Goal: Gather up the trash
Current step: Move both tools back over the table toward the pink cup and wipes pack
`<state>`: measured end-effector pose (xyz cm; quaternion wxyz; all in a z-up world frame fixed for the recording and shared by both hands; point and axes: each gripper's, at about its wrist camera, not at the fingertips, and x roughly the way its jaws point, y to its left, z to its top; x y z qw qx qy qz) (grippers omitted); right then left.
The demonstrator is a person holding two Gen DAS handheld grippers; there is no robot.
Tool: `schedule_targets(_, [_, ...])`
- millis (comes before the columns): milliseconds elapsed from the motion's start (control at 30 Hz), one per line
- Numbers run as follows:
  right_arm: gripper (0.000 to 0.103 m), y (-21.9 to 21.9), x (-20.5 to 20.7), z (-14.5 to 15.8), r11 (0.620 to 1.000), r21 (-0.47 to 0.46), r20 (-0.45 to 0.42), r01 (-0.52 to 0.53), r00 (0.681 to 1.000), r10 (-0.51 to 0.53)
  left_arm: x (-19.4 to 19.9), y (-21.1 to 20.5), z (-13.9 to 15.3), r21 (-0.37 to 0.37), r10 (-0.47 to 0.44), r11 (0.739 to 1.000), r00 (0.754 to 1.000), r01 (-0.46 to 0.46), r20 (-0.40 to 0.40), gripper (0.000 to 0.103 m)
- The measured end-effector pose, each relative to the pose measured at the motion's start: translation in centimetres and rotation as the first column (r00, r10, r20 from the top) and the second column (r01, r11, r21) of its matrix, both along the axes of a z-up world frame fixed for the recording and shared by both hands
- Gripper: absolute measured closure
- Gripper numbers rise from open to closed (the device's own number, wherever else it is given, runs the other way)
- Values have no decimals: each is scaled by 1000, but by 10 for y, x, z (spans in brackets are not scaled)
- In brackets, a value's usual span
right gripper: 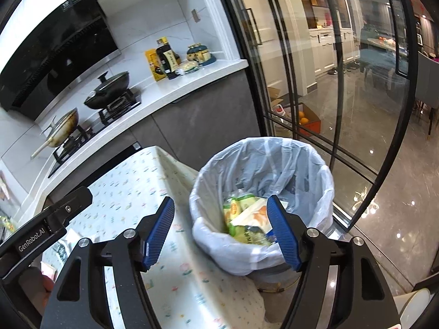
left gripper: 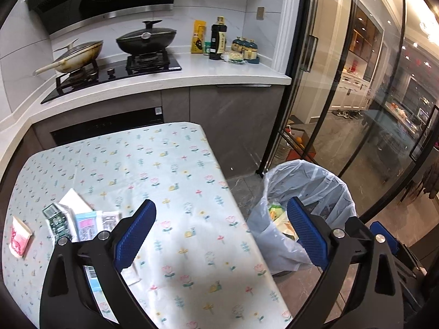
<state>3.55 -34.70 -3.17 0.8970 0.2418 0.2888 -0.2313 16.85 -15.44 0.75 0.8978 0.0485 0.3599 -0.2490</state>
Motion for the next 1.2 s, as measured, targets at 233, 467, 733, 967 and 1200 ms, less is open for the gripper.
schedule_targets(233, [35, 40, 4, 11, 998, -23, -2, -50, 999, 50, 2, 41, 5, -17, 48, 999, 999, -48, -13, 11])
schedule_targets(467, [34, 74, 5, 18, 996, -34, -10, -82, 997, 82, 0, 82, 5, -22, 95, 995, 995, -96, -25, 11])
schedule_targets(733, [34, 120, 8, 24, 989, -52, -22, -139, 990, 138, -3, 138, 6, -49, 151, 987, 988, -153, -38, 11])
schedule_targets(967, [34, 165, 19, 24, 976, -72, -47, -207, 978, 204, -3, 185, 0, -55, 203, 977, 978, -206, -50, 11])
schedule_targets(1200, [34, 210, 36, 14, 957, -81, -90, -278, 958, 271, 4, 238, -12, -42, 268, 962, 961, -271, -71, 10])
